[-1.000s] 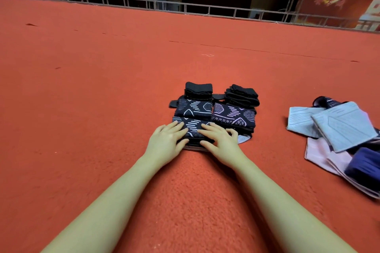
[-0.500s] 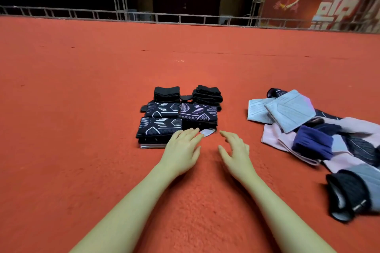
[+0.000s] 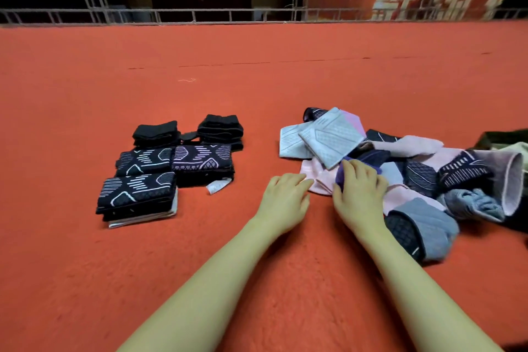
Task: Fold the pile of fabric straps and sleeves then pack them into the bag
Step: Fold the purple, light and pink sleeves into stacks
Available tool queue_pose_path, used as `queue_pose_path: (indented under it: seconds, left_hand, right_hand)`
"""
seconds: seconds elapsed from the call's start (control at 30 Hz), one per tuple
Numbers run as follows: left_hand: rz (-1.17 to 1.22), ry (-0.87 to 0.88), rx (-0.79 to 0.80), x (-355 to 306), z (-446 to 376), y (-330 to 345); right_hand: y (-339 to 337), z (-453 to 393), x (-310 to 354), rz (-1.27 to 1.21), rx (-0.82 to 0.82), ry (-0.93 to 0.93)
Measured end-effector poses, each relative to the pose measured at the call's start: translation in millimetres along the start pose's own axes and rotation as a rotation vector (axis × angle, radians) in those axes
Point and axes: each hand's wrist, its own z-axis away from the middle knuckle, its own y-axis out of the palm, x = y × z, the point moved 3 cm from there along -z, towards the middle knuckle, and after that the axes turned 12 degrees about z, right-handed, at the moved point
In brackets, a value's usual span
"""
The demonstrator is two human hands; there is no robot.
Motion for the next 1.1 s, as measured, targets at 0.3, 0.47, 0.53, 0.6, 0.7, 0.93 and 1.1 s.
queue_pose_path:
  seconds: [0.3,0.47,0.53,0.6,0.7,0.93,1.1]
  left_hand:
    - [0.123,-0.127,0.088,-16,-43,30]
    - [0.260,-0.176,0.110,-12,-52,31]
    - [0.304,-0.167,0.050,-6,-44,24]
    - [0.371,-0.143,-0.014,0,-30,12]
    - [0.399,-0.120,-0.040,13,2,-8]
    - [0.393,-0.233,-0.183,41,80,-40]
    - [0.272,-0.307,-0.303,66,117,-55]
  right_hand:
    - [7,-10,-16,0.017,-0.111,0.110]
    - [0,-3,-15,-0.154,-0.226,0.029]
    - [-6,-1,-9,-0.253,-0.284,-0.042]
    - [-12,1,-1,-0.367,-0.302,-0.113]
    - [-18,8,21,-0.458,-0.311,-0.223]
    - [-23,43,95,-0.622,-0.207,-0.312]
    - [-20,57,126,-0.685,-0.020,-0.336]
